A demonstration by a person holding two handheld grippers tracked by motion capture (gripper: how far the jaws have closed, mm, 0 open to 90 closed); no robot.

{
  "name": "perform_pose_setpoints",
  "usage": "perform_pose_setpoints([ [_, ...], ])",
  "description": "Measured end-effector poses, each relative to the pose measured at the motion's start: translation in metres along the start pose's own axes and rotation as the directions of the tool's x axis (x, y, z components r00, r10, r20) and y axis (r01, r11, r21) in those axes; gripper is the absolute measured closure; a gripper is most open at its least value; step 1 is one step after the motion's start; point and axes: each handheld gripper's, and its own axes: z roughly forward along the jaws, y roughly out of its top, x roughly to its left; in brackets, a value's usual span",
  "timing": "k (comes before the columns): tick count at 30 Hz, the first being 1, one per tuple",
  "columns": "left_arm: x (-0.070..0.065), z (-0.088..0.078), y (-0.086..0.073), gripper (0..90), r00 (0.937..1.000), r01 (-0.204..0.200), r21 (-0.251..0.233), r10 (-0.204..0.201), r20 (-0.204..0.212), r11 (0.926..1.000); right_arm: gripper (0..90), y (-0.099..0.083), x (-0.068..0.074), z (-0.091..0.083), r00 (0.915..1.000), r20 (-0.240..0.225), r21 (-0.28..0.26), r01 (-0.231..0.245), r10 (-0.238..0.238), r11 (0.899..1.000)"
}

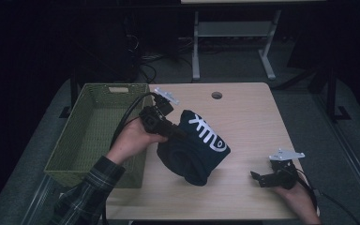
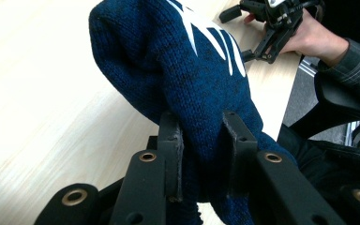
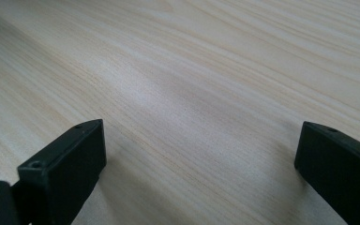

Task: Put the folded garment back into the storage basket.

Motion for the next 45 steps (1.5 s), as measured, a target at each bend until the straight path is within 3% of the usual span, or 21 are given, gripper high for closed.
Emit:
perform_pose_setpoints([
  [15,0.013,-0.068,-0.005,72.9,0.9968,0.048,-0.020,-0.049,-0.063,0.9987,2.0,0.000,0.000,0.000,1.0000,0.005,0.000,-0.005,0.005,1.000],
  [23,0.021,-0.108,-0.016,72.8,0.9893,0.088,-0.061,-0.094,-0.112,0.9943,2.0,0.000,0.000,0.000,1.0000,0.006,0.001,-0.006,0.006,1.000],
  [35,0.033,-0.160,-0.051,72.8,0.9683,0.161,-0.133,-0.182,-0.171,0.9780,2.0,0.000,-0.001,0.000,0.9998,0.013,0.001,-0.014,0.014,1.000],
  [45,0.043,-0.190,-0.083,72.9,0.9425,0.219,-0.189,-0.257,-0.213,0.9574,2.0,0.000,-0.001,0.000,0.9997,0.016,0.000,-0.017,0.017,1.000],
])
